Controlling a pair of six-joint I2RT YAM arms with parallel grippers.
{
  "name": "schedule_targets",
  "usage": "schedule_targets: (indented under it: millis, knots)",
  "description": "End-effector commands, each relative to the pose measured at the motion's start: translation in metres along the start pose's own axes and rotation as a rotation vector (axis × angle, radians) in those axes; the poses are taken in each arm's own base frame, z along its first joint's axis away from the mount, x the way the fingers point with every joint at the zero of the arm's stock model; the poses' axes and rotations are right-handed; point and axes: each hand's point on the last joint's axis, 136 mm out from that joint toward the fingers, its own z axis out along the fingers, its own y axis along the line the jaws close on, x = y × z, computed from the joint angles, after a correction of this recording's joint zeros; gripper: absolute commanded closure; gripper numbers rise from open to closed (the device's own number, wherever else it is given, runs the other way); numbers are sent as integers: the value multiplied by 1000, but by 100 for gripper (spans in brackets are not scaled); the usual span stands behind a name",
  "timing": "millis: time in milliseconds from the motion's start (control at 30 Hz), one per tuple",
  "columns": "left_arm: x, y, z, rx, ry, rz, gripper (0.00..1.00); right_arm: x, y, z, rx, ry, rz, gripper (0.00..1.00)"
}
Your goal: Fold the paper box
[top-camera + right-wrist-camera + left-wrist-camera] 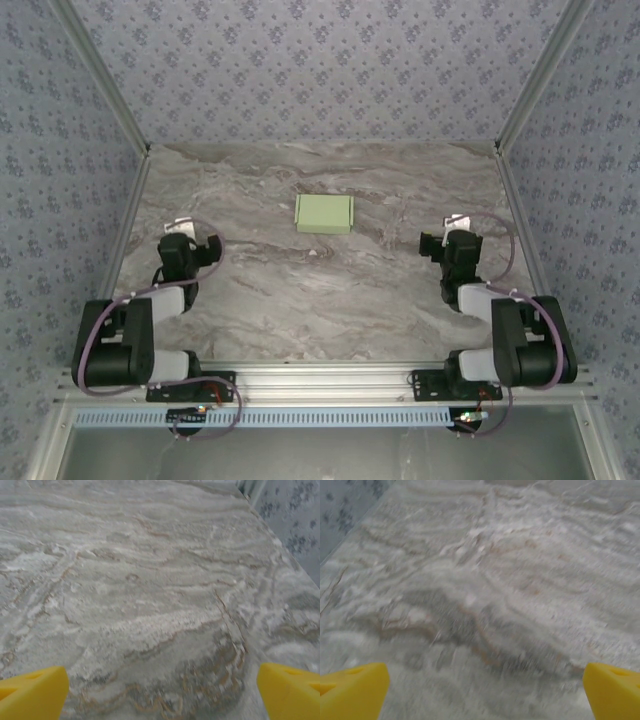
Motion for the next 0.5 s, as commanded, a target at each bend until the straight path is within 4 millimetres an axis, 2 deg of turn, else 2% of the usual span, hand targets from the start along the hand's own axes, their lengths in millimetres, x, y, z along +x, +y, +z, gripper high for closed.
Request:
schedule_targets:
  millis: [0,100,167,200,267,467]
  knots:
    - [-28,-16,6,86,-119,45,1,-12,8,8,-59,-87,-14,1]
    - [-16,-22,14,122,-162,60,1,-4,10,16,-68,-87,-13,1]
    - [-11,-24,18,133,-88,71,1,-2,11,20,-77,-55,-16,1]
    - [-14,-26,22,137,-89,77,1,-3,10,22,-78,-55,-5,1]
    - [-13,-15,28,91,-53,36,1,-2,3,26,-81,-26,36,1]
    - [-14,-14,27,86,-68,36,1,-2,3,26,-85,-30,36,1]
